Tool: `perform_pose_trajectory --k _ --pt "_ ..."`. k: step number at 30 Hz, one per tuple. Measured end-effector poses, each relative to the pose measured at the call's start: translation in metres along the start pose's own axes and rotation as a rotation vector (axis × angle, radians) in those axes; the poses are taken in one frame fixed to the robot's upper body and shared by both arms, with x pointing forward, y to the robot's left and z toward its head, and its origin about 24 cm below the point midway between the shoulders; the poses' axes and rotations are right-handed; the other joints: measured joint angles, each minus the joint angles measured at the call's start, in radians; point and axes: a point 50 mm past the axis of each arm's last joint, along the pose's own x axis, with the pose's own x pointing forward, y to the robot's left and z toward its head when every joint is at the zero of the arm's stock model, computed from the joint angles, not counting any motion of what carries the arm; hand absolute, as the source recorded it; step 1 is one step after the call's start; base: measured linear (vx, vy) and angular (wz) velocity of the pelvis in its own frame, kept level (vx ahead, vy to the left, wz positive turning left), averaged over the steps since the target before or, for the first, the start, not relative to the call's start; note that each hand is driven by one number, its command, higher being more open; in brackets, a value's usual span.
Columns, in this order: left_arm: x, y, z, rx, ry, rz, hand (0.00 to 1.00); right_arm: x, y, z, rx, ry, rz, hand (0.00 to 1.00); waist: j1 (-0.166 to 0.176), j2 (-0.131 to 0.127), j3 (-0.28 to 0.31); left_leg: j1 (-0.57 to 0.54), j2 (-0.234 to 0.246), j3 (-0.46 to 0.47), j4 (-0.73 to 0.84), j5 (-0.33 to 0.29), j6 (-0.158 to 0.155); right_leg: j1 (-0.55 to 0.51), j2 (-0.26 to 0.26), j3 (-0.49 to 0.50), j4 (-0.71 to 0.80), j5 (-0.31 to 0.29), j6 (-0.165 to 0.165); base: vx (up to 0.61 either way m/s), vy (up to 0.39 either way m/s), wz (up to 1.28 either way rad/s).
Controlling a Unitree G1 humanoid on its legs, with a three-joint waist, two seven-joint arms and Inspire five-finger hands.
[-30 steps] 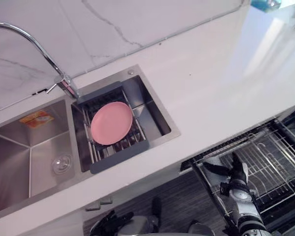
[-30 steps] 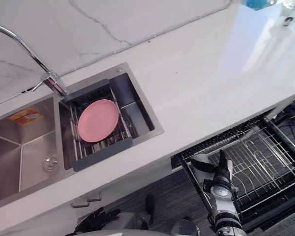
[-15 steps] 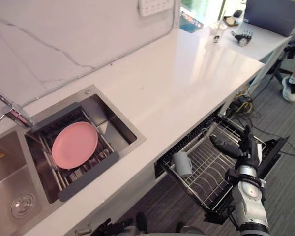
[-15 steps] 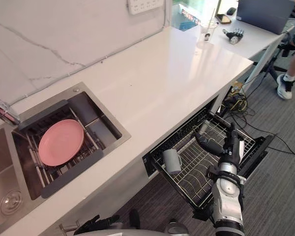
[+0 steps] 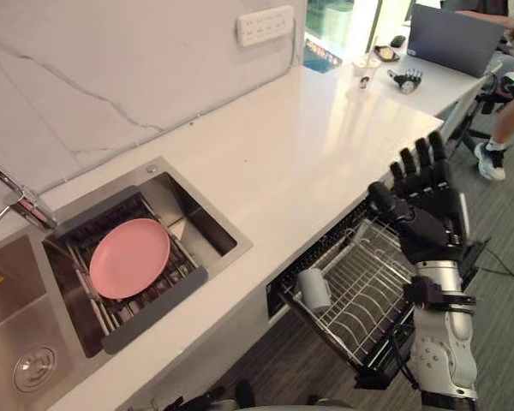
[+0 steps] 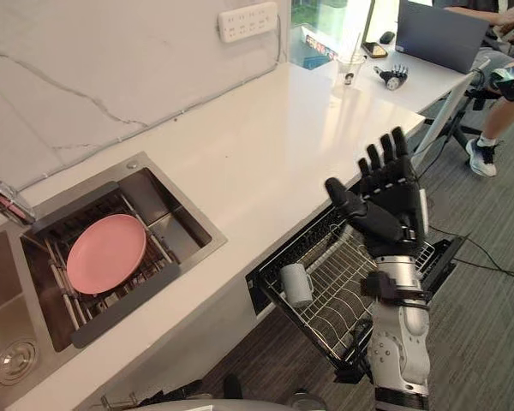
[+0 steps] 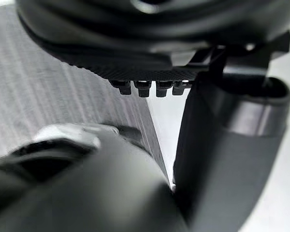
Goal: Walk over to the sink, pick up the cup, carry it to the dishwasher, place the cup inside the dishwasher, then close the dishwasher door
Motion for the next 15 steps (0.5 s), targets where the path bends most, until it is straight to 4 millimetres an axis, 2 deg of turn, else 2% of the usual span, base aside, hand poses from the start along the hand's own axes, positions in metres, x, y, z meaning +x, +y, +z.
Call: perform_pose_trajectory --k 5,6,9,11,13,15 --pt "0.001 -0.004 0.000 -0.071 0.042 -0.007 1.00 0.001 0.035 -0.034 0.072 0.147 0.136 1.00 0.047 0.004 -0.011 -0.042 -0.011 -0.095 0.000 0.028 0.001 0.013 -0.009 -0.119 0.014 -0.022 -0.003 -0.01 -0.028 0.74" --pt "0.001 -0.005 0.000 -0.094 0.054 -0.011 1.00 0.003 0.041 -0.040 0.077 0.167 0.153 1.00 0.059 0.004 -0.012 -0.053 -0.010 -0.078 -0.005 0.010 0.016 0.016 -0.015 -0.152 0.025 -0.030 -0.002 -0.05 -0.014 0.83" --pt "0.000 -0.001 -0.004 -0.142 0.099 0.001 1.00 0.009 0.040 -0.037 0.047 0.152 0.128 1.00 0.046 -0.005 -0.023 -0.063 0.030 0.189 0.015 -0.024 0.033 0.040 -0.049 -0.281 0.027 -0.033 0.003 0.01 0.063 1.09" --pt "0.000 0.001 -0.001 -0.142 0.102 0.005 1.00 0.015 0.029 -0.029 0.018 0.118 0.067 1.00 0.037 0.004 -0.028 -0.091 0.064 0.328 0.101 -0.032 0.041 0.051 -0.073 -0.351 0.071 -0.057 0.024 0.06 0.138 1.24" --pt "0.000 0.001 0.000 -0.140 0.107 0.004 1.00 0.023 0.021 -0.024 0.009 0.091 0.007 1.00 0.039 0.003 -0.029 -0.093 0.043 0.330 0.102 -0.044 0.058 0.068 -0.094 -0.401 0.097 -0.060 0.026 0.03 0.147 0.80" --pt "0.000 0.003 -0.003 -0.130 0.131 0.016 1.00 0.026 0.016 -0.017 0.007 0.048 -0.037 1.00 0.031 -0.003 -0.032 -0.041 0.020 0.444 0.034 -0.063 0.055 0.097 -0.126 -0.456 0.096 -0.046 0.048 0.05 0.161 0.68"
